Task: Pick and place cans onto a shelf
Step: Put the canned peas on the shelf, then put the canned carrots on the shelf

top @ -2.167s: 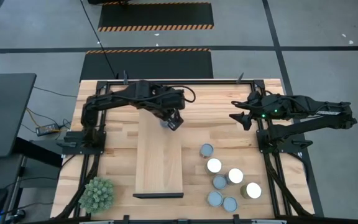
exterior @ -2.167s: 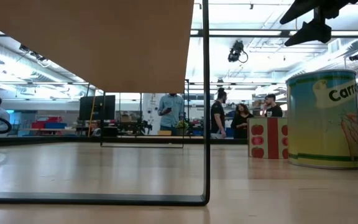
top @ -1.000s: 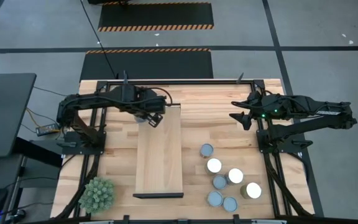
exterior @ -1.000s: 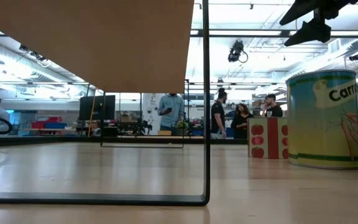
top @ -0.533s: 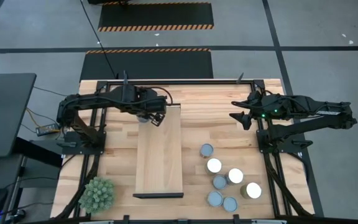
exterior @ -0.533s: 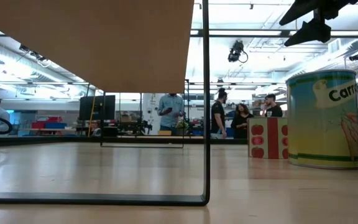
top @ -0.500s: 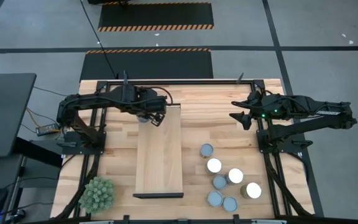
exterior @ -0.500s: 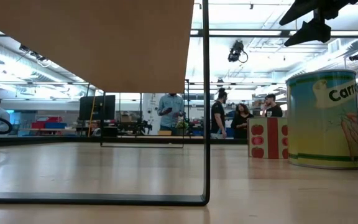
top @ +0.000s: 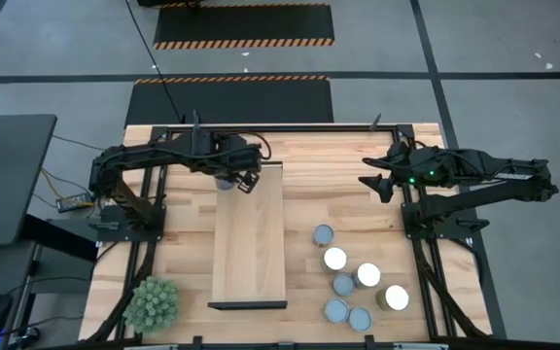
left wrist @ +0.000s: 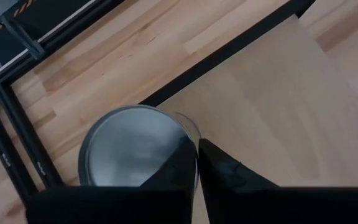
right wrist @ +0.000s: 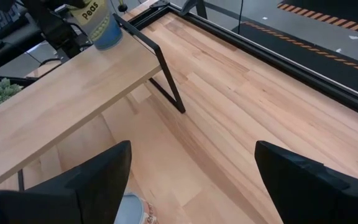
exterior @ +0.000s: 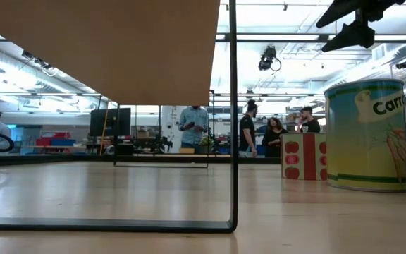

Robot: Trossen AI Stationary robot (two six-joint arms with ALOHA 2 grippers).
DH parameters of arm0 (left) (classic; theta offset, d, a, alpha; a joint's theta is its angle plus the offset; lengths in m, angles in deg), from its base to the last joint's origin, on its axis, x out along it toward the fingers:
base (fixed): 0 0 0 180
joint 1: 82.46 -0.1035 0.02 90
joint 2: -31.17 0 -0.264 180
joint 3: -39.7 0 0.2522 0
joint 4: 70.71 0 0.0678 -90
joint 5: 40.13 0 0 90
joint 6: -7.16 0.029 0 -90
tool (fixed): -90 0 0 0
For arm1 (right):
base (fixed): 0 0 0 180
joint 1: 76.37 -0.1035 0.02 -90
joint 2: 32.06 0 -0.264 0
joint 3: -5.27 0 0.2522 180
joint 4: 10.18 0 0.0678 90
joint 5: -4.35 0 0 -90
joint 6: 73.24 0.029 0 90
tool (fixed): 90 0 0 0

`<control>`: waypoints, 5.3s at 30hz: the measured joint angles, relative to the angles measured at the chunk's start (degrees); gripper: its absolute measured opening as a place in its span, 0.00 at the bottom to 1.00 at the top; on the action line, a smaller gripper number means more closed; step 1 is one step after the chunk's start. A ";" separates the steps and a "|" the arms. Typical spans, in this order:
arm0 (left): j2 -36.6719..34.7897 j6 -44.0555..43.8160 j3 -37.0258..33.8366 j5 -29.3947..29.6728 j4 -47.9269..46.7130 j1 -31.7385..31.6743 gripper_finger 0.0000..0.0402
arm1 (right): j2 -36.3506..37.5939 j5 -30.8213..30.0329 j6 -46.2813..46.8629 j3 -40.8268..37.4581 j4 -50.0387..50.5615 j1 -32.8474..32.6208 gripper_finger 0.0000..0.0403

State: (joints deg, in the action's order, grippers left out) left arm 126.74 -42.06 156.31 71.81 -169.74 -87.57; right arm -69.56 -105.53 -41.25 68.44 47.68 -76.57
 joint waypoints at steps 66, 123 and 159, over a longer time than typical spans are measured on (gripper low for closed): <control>-18.56 14.39 -22.67 -7.62 9.05 -10.86 0.30 | 0.00 -1.11 -1.55 0.00 -1.68 0.02 0.87; -6.69 18.47 -12.63 -10.03 50.15 16.31 0.30 | -13.97 18.36 2.74 0.00 1.75 -8.15 0.87; -6.95 29.68 -29.18 -14.51 72.68 27.38 0.30 | -35.91 9.11 22.02 19.20 11.94 -25.53 0.87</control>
State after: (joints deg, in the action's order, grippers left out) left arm 119.79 -12.38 127.13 57.30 -97.06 -60.19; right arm -105.47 -96.42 -19.23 87.63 59.62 -102.11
